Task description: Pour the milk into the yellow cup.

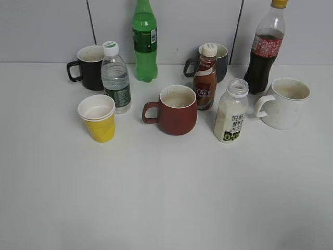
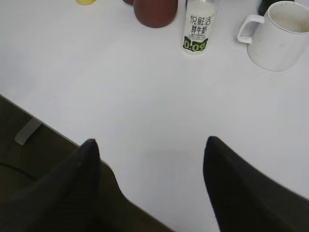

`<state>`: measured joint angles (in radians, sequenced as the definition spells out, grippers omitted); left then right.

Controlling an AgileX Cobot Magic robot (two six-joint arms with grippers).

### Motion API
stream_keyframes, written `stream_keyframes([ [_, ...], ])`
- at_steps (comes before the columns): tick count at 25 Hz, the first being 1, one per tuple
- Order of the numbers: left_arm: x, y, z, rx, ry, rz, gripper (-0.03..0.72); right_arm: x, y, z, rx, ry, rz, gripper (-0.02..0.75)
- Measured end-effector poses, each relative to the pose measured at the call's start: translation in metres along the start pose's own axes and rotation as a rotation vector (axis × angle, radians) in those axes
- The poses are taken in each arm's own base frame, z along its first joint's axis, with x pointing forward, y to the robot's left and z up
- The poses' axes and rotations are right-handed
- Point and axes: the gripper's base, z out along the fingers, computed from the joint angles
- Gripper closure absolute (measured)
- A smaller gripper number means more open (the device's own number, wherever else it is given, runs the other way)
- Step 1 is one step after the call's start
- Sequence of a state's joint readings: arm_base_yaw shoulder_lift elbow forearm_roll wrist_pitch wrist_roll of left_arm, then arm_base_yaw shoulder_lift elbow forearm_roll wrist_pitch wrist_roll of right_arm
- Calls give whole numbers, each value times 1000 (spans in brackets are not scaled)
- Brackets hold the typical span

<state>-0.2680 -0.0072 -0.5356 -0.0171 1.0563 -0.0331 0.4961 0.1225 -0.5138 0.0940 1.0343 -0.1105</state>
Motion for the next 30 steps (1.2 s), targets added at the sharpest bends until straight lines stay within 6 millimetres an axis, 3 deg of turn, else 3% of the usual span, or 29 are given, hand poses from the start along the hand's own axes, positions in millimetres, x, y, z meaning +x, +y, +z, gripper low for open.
stream_keyframes([
  [10, 0, 0, 0, 0, 0, 0, 256, 0, 0, 0, 14, 0, 10, 237],
  [20, 0, -2, 1, -186, -8, -85, 256, 3, -1, -7, 362, -56, 204, 237],
  [30, 0, -2, 1, -211, -10, -95, 256, 8, 4, -14, 392, -119, 196, 237],
])
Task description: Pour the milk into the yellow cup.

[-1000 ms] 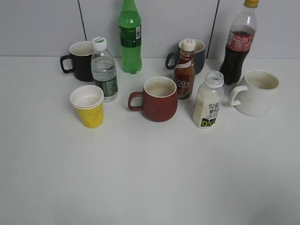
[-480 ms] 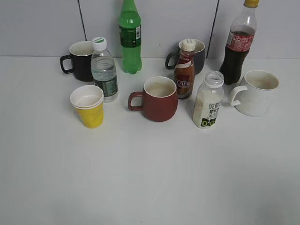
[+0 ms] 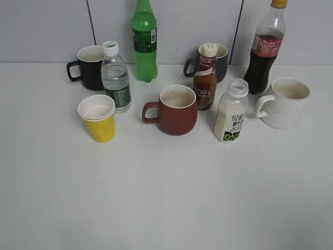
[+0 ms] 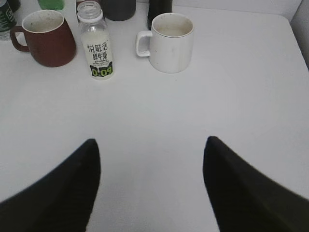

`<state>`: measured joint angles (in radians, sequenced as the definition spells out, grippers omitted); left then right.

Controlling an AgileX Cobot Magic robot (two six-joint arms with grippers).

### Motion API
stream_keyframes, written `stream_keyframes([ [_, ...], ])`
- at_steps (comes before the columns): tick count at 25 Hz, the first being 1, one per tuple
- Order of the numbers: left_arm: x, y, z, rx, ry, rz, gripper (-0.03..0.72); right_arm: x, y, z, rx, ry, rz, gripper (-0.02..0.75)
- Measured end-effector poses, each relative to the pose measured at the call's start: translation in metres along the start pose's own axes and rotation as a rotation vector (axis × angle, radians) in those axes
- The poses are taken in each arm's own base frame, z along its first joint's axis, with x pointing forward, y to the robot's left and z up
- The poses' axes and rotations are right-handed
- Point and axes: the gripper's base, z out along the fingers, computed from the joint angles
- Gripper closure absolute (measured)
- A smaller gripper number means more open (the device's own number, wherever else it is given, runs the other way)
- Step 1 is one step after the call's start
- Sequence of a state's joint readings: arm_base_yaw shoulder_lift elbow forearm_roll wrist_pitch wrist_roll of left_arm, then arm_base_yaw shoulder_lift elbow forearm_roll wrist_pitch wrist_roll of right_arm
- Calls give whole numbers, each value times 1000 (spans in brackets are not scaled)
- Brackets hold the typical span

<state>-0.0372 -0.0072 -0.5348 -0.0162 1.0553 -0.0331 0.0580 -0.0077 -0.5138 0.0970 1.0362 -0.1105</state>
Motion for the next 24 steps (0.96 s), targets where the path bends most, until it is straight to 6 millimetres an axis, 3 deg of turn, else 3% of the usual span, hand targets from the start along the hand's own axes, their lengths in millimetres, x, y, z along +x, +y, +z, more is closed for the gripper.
stream_keyframes([
  [24, 0, 0, 0, 0, 0, 0, 268, 0, 0, 0, 0, 0, 0, 237],
])
